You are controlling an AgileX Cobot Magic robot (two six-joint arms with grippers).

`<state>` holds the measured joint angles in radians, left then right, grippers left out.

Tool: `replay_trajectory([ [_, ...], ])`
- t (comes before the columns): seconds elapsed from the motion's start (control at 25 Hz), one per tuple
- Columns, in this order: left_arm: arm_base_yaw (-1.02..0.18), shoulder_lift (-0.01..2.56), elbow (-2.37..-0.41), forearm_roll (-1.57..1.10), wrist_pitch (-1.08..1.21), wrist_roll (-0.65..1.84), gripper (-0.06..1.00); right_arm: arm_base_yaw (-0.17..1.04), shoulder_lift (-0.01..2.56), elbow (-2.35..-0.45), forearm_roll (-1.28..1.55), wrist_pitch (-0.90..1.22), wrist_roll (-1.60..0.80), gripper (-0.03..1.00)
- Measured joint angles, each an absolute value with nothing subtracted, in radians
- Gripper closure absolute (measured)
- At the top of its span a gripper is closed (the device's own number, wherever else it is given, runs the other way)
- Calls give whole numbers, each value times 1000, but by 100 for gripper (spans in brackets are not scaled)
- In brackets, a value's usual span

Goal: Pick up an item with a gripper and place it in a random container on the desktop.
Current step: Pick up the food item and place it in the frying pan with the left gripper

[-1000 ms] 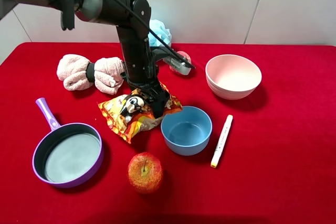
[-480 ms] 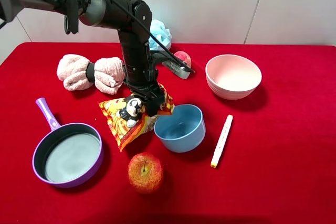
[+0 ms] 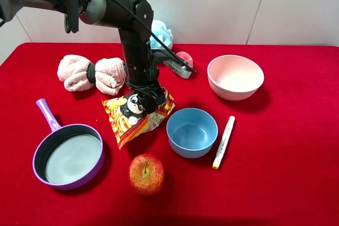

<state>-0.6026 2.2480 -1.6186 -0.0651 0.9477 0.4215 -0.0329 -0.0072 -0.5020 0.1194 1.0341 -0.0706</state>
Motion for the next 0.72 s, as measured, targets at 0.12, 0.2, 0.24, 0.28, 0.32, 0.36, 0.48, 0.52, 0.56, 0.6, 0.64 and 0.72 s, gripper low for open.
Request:
replay_trajectory([
  [0.12,-603,2248,-1619,-65,948,422,51,-33,-7,-502,119,1034,-71,28],
  [0.2,-603,2248,-1619,-65,948,422,51,-33,-7,-502,119,1034,-71,28],
  [0.24,-603,2248,-1619,-65,948,422,51,-33,-7,-502,119,1034,-71,28],
  [0.28,-603,2248,-1622,-65,952,421,51,-33,-7,-502,119,1034,-71,28],
  [0.32,-603,2248,-1628,-64,959,418,52,-33,-7,-502,119,1034,-71,28],
  [0.36,-603,2248,-1637,-64,968,418,53,-33,-7,-502,119,1034,-71,28],
  [0.48,-603,2248,-1666,-61,1006,418,58,-33,-7,-502,119,1034,-71,28],
  [0.52,-603,2248,-1674,-61,1021,418,60,-33,-7,-502,119,1034,-71,28],
  [0.56,-603,2248,-1682,-61,1032,418,60,-33,-7,-502,119,1034,-71,28],
  [0.6,-603,2248,-1689,-62,1046,418,61,-33,-7,-502,119,1034,-71,28],
  [0.64,-603,2248,-1696,-62,1056,418,62,-33,-7,-502,119,1034,-71,28],
  [0.72,-603,2245,-1708,-65,1076,418,63,-33,-7,-502,119,1034,-71,28],
])
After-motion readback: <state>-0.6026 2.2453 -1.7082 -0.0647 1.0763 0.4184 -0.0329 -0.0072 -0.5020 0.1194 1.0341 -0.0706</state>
